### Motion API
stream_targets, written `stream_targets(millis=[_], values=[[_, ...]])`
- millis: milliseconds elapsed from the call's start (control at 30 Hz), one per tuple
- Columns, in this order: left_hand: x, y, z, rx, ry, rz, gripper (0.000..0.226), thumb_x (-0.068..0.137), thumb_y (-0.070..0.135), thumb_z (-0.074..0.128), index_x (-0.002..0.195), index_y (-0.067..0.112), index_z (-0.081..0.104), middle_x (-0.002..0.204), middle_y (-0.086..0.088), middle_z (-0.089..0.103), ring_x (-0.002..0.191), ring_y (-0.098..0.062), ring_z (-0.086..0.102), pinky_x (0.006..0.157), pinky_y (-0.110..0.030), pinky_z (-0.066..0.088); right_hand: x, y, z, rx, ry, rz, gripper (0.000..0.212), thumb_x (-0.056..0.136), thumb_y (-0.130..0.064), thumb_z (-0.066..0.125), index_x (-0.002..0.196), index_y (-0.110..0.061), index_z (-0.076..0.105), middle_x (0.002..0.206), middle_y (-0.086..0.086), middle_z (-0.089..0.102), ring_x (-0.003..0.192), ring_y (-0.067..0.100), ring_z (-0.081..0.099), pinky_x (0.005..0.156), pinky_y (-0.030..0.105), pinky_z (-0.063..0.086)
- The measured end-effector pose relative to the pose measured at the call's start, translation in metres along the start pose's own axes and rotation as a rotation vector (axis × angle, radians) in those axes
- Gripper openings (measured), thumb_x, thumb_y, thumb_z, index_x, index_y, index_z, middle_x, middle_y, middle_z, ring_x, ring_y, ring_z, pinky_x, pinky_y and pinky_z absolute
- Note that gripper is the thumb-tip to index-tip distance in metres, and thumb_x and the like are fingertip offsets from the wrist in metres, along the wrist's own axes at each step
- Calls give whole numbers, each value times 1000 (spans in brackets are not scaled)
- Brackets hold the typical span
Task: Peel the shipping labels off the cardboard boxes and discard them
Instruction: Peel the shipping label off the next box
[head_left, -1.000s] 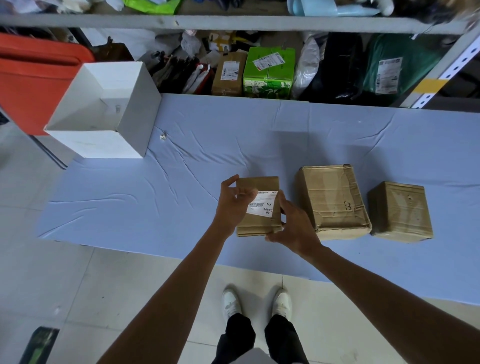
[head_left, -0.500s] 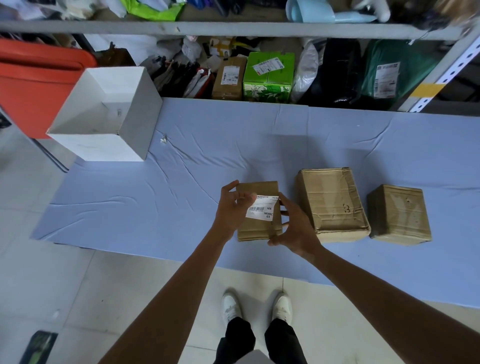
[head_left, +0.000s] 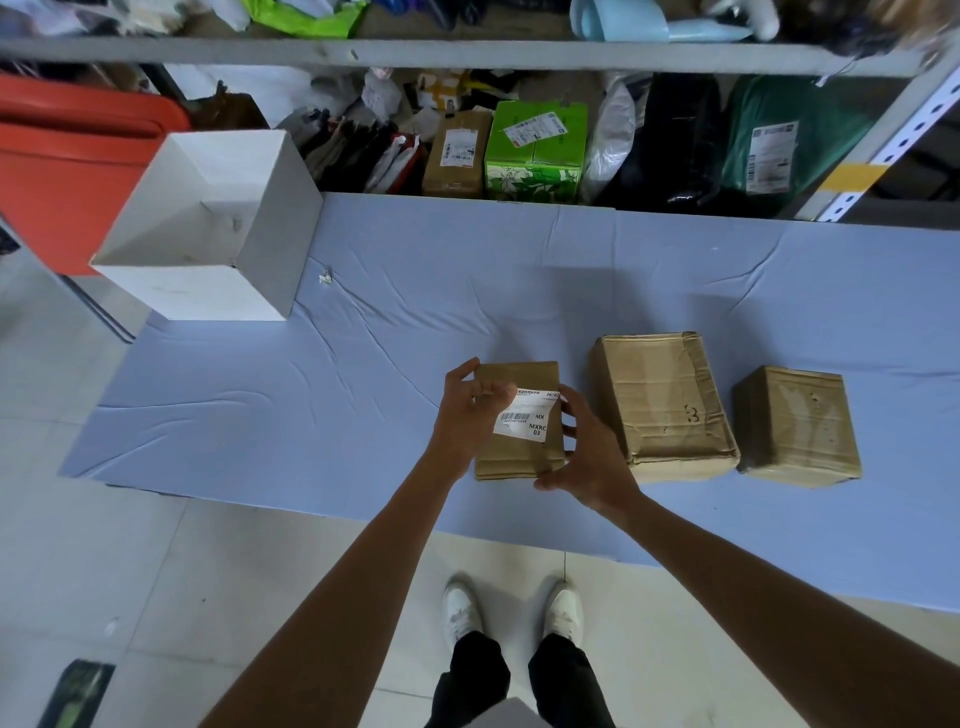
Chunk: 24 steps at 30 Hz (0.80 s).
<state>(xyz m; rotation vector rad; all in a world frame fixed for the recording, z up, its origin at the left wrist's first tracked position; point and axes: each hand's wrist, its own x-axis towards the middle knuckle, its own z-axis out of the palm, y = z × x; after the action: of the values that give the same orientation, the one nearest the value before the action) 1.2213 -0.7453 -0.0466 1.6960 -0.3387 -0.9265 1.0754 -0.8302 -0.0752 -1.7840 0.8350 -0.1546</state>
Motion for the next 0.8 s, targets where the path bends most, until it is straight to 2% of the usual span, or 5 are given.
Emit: stream_targets(millis=[200,300,467,633,800], values=[[0,2,0,-16,-2,-10,58,86,21,67,135,8,39,97,20,59,90,-6,62,60,-9,50,-1,-2,0,-28,-1,-6,114,47,-11,92,140,-29,29,132,-6,51,118,16,52,85,41,58],[0,1,0,-52,-14,-25,63,86,21,67,138,18,33,105,-2,64,95,-14,64,69,-19,53,-1,-4,-1,-15,-5,-7,114,47,-6,91,141,-28,29,130,-6,52,117,14,52,84,39,58],[0,1,0,-68,-8,-30,66,85,22,67,140,20,31,116,-12,63,104,-24,63,79,-28,55,-2,-4,-3,-11,-16,-6,115,49,-3,91,142,-26,28,124,-12,50,113,10,50,82,31,56],[1,2,0,-46,-3,-31,65,86,22,66,140,19,31,114,-12,65,103,-22,64,69,-18,51,-1,-4,-2,-13,-16,1,118,47,-4,91,144,-25,27,132,-4,51,115,13,51,86,39,56],[1,5,1,-39,-10,-36,65,87,22,66,141,18,30,111,-10,66,95,-17,65,69,-18,53,-1,-4,-3,-4,-18,4,115,49,-3,91,143,-25,28,130,-6,52,115,13,51,84,30,55]])
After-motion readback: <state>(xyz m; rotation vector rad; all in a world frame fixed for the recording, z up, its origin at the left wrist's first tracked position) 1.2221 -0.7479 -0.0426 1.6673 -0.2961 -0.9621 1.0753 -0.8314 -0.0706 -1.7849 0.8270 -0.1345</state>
